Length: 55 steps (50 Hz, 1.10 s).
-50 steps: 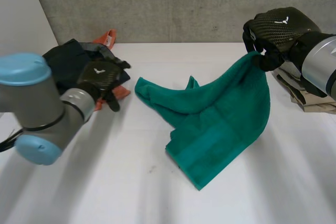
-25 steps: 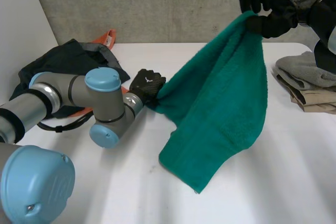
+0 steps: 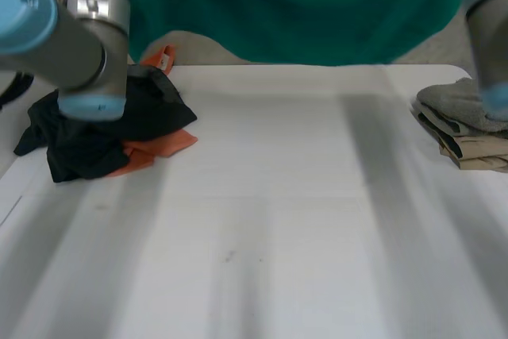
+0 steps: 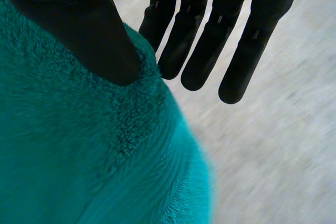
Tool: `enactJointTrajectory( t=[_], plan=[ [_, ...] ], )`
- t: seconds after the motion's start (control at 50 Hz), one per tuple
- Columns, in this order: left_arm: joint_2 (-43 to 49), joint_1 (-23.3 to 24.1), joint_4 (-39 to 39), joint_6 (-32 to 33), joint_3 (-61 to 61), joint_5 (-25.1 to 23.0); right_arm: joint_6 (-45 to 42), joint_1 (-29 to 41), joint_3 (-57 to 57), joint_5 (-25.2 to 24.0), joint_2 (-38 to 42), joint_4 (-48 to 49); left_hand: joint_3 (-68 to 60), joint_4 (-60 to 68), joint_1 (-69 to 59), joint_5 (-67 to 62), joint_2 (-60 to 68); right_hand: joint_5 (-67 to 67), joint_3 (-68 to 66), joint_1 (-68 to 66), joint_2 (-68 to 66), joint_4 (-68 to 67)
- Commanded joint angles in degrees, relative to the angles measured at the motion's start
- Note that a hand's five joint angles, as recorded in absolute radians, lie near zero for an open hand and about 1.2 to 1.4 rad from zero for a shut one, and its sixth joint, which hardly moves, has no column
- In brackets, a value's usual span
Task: Fold the laundry.
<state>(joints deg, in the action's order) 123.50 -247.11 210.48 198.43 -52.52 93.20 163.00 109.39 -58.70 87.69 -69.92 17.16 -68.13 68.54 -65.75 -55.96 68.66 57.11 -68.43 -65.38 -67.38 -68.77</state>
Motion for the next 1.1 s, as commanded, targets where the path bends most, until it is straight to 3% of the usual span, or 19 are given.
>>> enactJointTrajectory(
  t=[0.02, 0.16, 0.24, 0.42, 0.6, 0.76, 1.02, 1.1],
  plan=[
    [-3.6, -2.6, 4.3, -0.1, -26.4, -2.1, -3.2, -0.3, -21.5, -3.7, -0.9, -2.0, -11.9, 11.5, -14.2, -14.0, 11.3, 12.9, -11.6, -14.6, -12.6, -11.2],
    [-2.8, -3.3, 3.5, 0.4, -45.1, -5.2, -9.4, -0.9, -33.8, -5.5, 5.9, -2.4, -11.2, 10.8, -13.6, -13.4, 10.7, 12.9, -11.6, -14.6, -12.6, -11.2],
    [-4.1, -3.9, -1.8, 0.6, -50.7, -5.7, -13.4, -0.2, -36.0, -5.8, 9.4, -2.9, 14.3, -14.7, 11.9, 12.1, -14.8, 12.9, -11.6, -14.6, -12.6, -11.2],
    [-12.1, -4.8, -18.0, 2.7, -49.6, -3.8, -14.1, 0.0, -37.2, -6.2, 7.3, -6.2, 36.5, -36.9, 34.2, 34.4, -37.1, 12.9, -11.6, -14.6, -12.6, -11.2],
    [-14.5, -11.2, -20.5, 2.8, -45.7, -8.1, -14.5, 0.0, -38.3, -6.7, 7.0, -6.2, 38.1, -38.5, 35.7, 35.9, -38.6, 12.9, -11.6, -14.6, -12.6, -11.2],
    [-11.4, -13.4, -23.4, 4.3, -44.7, -9.0, -14.5, 0.0, -38.4, -6.7, 6.8, -6.2, 37.2, -37.6, 34.9, 35.1, -37.8, 12.9, -11.6, -14.6, -12.6, -11.2],
    [-5.5, -12.7, -27.8, 6.1, -40.6, -8.8, -14.5, -0.3, -38.2, -6.7, 6.9, -6.4, 29.0, -29.4, 26.6, 26.8, -29.5, 12.9, -11.6, -14.6, -12.6, -11.2],
    [-4.7, -12.5, -27.2, 6.2, -40.6, -7.9, -14.2, -0.5, -38.1, -6.7, 6.8, -6.4, 15.1, -15.5, 12.7, 12.9, -15.6, 12.9, -11.6, -14.6, -12.6, -11.2]
  ],
)
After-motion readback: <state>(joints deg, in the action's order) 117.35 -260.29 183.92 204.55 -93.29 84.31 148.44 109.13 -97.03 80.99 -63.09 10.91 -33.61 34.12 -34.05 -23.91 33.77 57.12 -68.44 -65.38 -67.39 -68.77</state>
